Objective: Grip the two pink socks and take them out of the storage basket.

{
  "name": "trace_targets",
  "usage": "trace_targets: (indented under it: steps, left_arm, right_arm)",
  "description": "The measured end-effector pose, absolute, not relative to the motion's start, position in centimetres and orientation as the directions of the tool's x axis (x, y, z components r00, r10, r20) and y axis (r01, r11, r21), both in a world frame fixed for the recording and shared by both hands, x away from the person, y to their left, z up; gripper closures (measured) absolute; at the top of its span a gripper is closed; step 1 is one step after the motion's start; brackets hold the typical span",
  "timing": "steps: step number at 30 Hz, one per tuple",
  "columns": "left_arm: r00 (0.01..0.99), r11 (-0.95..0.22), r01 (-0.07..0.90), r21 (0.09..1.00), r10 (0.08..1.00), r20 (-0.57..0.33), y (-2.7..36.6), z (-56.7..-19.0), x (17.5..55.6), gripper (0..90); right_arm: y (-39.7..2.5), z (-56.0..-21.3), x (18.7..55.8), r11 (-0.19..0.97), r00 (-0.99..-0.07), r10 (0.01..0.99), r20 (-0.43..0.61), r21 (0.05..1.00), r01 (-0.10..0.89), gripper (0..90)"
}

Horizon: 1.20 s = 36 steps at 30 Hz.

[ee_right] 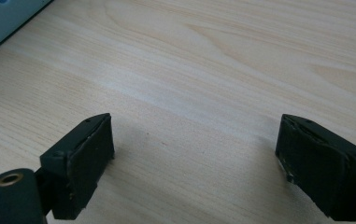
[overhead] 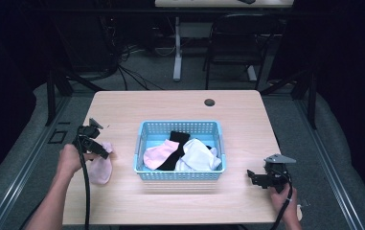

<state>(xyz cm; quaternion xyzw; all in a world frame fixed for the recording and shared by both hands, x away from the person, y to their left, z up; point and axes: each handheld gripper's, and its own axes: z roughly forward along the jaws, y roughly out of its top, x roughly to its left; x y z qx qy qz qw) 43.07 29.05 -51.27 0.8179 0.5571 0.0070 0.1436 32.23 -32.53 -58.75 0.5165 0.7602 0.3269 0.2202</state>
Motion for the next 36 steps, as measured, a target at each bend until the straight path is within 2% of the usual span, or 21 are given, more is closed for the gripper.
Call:
trace_targets:
  steps: [4,12,18,27,36]
  left_arm:
    - [0.388,-0.336,0.898,0.284,0.909,-0.151,28.8,-50.1,42.7,34.8]
    - [0.458,-0.393,0.849,0.354,0.881,-0.121,26.9,-46.3,41.8,14.3]
    - [0.509,-0.442,0.81,0.385,0.857,-0.088,24.9,-44.3,41.6,3.1]
    - [0.597,-0.52,0.748,0.412,0.799,-0.075,20.7,-42.9,41.9,0.3]
    - [0.654,-0.569,0.705,0.423,0.753,-0.077,17.0,-43.2,42.5,0.3]
  right_arm:
    - [-32.5,-58.8,32.2,0.253,-0.37,0.929,0.003,0.724,0.641,10.9]
    - [-32.5,-58.8,32.2,0.253,-0.37,0.929,0.003,0.724,0.641,10.9]
    - [-32.5,-58.8,32.2,0.253,-0.37,0.929,0.003,0.724,0.642,10.9]
    - [-32.5,-58.8,32.2,0.253,-0.369,0.929,0.003,0.725,0.641,10.9]
    - [-32.5,-58.8,32.2,0.253,-0.369,0.929,0.003,0.724,0.641,10.9]
